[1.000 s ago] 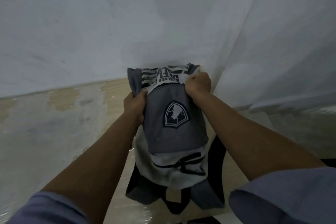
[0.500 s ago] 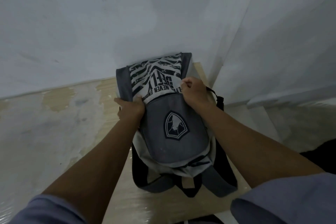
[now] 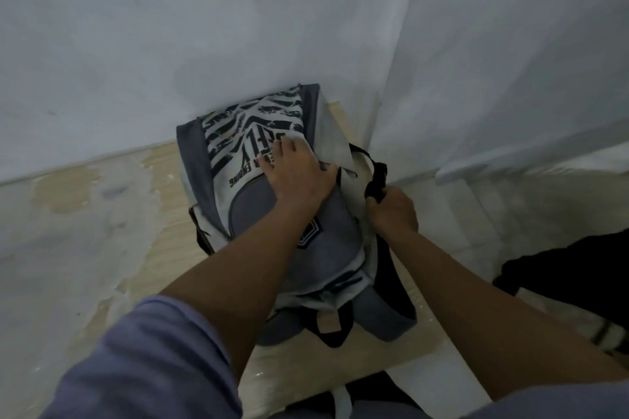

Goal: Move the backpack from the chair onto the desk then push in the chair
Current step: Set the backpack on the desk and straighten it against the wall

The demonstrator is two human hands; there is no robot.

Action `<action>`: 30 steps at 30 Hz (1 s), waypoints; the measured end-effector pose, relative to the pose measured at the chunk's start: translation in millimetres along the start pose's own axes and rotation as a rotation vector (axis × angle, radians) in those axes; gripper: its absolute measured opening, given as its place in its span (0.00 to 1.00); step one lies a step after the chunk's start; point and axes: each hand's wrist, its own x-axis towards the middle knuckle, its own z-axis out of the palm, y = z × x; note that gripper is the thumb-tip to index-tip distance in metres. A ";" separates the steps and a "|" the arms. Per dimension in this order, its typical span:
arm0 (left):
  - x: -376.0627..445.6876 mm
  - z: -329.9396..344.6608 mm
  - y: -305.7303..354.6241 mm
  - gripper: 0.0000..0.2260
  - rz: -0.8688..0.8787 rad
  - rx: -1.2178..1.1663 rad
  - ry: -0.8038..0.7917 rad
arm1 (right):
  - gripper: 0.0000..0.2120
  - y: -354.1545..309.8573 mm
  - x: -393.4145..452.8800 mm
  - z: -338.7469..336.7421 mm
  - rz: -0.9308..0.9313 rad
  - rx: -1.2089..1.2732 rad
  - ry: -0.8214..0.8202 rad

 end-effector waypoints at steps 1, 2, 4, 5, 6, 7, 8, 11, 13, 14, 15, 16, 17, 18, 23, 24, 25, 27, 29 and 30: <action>2.1 1.5 1.7 0.35 -0.037 0.030 -0.008 | 0.15 3.2 2.6 2.4 0.043 -0.009 -0.037; 4.3 1.5 2.7 0.31 -0.065 0.053 -0.011 | 0.17 5.1 5.6 4.3 0.087 -0.012 -0.066; 7.8 -0.1 4.0 0.20 -0.101 0.054 -0.002 | 0.15 7.9 13.5 6.2 0.161 -0.026 -0.107; 8.9 -0.8 3.8 0.16 -0.118 0.038 0.001 | 0.13 8.9 18.2 7.3 0.187 -0.041 -0.118; 9.8 -1.2 3.0 0.13 -0.135 0.023 0.002 | 0.12 9.5 22.7 7.8 0.210 -0.052 -0.123; 10.3 -0.8 1.8 0.12 -0.153 0.006 0.004 | 0.13 9.7 27.2 7.8 0.227 -0.052 -0.125; 11.2 0.6 0.8 0.12 -0.169 -0.010 0.009 | 0.16 10.2 32.6 8.0 0.244 -0.043 -0.125; 14.9 8.2 2.3 0.26 -0.214 -0.010 0.012 | 0.24 13.3 47.6 10.6 0.282 -0.017 -0.115; 19.3 14.0 4.7 0.35 -0.255 0.006 0.001 | 0.15 15.7 58.8 13.6 0.245 0.022 -0.098; 22.0 16.8 5.5 0.35 -0.271 0.016 -0.011 | 0.11 16.3 64.7 15.7 0.209 0.046 -0.092; 24.5 19.5 5.6 0.32 -0.280 0.023 -0.025 | 0.09 14.5 69.6 16.9 0.169 0.069 -0.091; 26.8 21.7 5.3 0.27 -0.286 0.021 -0.034 | 0.09 10.9 74.4 17.7 0.134 0.095 -0.090; 28.5 22.6 4.4 0.21 -0.287 0.008 -0.029 | 0.09 4.3 79.5 18.2 0.110 0.124 -0.089; 29.4 22.5 3.3 0.15 -0.281 -0.015 -0.007 | 0.09 -4.2 85.5 18.9 0.092 0.150 -0.084; 25.1 20.6 -6.6 0.09 -0.168 -0.155 0.179 | 0.10 -56.9 132.0 23.2 0.128 0.236 -0.068; 23.7 20.3 -10.3 0.10 -0.145 -0.175 0.206 | 0.10 -65.5 142.4 25.1 0.151 0.254 -0.074; 22.4 19.1 -14.0 0.10 -0.119 -0.201 0.229 | 0.09 -73.7 151.4 26.7 0.181 0.280 -0.085; 21.6 16.0 -19.5 0.11 -0.067 -0.258 0.274 | 0.06 -85.6 166.4 31.3 0.248 0.329 -0.116; 21.9 14.0 -21.8 0.11 -0.018 -0.325 0.318 | 0.13 -94.2 175.8 36.6 0.303 0.394 -0.145; 22.3 13.3 -22.2 0.12 0.000 -0.367 0.342 | 0.16 -98.5 180.2 39.7 0.320 0.453 -0.151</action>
